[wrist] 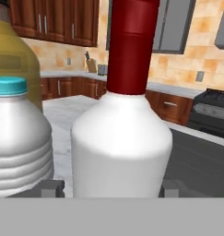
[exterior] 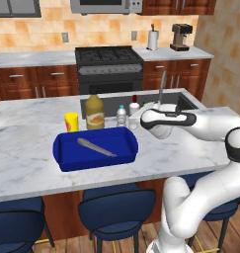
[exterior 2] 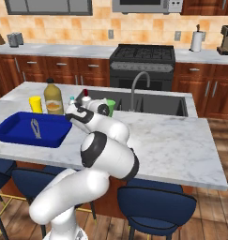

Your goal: Place the drinks on the dining counter in a tight cluster.

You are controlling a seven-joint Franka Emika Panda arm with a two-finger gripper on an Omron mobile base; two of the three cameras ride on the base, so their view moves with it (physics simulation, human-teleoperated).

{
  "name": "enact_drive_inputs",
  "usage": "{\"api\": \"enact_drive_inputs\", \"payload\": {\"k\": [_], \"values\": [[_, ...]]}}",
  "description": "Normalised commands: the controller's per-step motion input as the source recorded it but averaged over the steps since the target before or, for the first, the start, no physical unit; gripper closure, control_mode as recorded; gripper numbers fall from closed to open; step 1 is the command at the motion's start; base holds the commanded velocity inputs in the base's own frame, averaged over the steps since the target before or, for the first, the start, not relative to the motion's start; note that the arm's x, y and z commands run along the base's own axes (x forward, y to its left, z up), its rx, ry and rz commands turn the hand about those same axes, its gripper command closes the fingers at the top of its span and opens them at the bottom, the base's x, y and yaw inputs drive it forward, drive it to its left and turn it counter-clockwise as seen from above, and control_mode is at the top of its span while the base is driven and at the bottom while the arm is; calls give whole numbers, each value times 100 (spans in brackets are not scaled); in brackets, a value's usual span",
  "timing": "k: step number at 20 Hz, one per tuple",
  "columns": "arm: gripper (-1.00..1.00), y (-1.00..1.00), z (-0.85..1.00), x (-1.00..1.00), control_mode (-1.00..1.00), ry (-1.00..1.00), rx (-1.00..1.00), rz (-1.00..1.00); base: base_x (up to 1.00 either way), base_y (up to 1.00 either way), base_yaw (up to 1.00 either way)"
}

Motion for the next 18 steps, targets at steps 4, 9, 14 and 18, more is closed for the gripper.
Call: {"api": "enact_drive_inputs", "payload": {"k": [4, 9, 14, 18], "values": [[-100, -5, 0, 0, -100, 0, 0, 0, 0, 0, 0], [-100, -1, 8, -10, -100, 0, 0, 0, 0, 0, 0], [-100, -6, 13, -30, -100, 0, 0, 0, 0, 0, 0], [-100, -8, 20, -36, -100, 1, 0, 0, 0, 0, 0]]}}
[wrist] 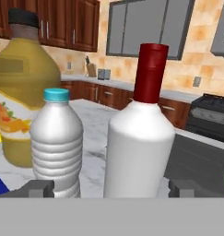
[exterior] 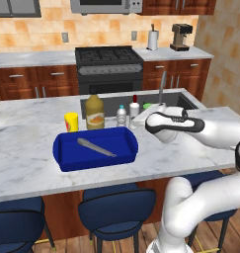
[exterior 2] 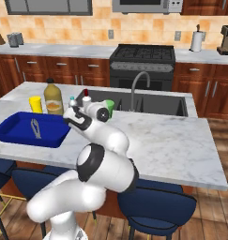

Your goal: Place the drinks on the dining counter in a tight cluster.

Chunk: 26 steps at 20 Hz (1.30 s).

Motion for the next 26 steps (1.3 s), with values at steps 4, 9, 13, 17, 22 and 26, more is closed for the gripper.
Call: {"api": "enact_drive_inputs", "payload": {"k": [4, 9, 13, 17, 22, 26], "values": [[-100, -14, 32, -30, -100, 0, 0, 0, 0, 0, 0], [-100, -18, 40, -38, -100, 8, 0, -5, 0, 0, 0], [-100, -18, 37, -49, -100, 16, 0, -12, 0, 0, 0], [-100, -5, 37, -46, -100, 26, 1, -17, 0, 0, 0], [-100, -7, 40, -51, -100, 24, 0, -11, 0, 0, 0], [-100, -17, 29, -65, -100, 15, 0, -9, 0, 0, 0]]}}
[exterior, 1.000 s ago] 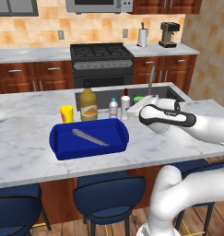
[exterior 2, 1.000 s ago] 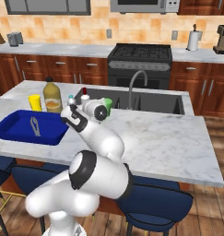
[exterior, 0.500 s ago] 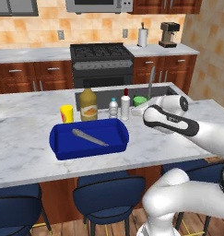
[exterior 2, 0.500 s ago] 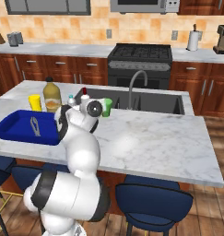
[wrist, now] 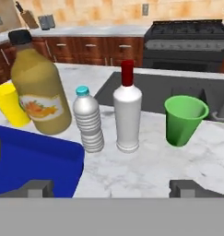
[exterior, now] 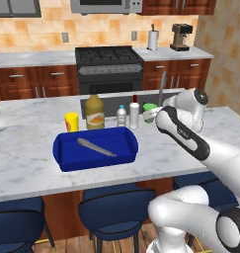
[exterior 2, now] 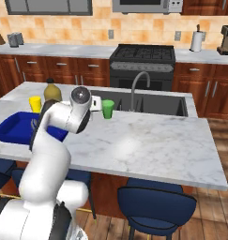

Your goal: Place the drinks on the dining counter in a tight cluster.

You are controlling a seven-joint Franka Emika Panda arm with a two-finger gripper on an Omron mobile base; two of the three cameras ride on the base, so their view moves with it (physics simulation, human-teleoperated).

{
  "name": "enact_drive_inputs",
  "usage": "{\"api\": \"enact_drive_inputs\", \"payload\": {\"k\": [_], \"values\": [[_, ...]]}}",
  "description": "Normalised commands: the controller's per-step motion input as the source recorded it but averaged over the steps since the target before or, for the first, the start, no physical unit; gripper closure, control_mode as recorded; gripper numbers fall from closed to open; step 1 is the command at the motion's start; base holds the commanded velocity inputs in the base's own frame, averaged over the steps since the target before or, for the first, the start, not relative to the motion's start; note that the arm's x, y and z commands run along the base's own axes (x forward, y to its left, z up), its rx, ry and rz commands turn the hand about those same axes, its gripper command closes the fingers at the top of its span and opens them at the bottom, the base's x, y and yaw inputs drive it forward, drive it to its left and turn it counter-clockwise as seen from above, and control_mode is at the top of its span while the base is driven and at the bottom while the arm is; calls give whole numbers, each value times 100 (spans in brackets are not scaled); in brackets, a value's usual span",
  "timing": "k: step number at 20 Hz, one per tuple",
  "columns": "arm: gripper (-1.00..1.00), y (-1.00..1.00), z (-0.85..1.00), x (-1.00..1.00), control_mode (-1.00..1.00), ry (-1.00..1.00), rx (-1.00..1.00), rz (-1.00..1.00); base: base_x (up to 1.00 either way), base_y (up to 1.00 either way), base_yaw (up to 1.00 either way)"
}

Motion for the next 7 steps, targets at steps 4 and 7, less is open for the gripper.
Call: {"api": "enact_drive_inputs", "payload": {"k": [4, 7], "values": [[-100, -25, 13, -72, -100, 5, 0, -12, 0, 0, 0], [-100, -21, 1, -76, -100, 0, 0, -11, 0, 0, 0]]}}
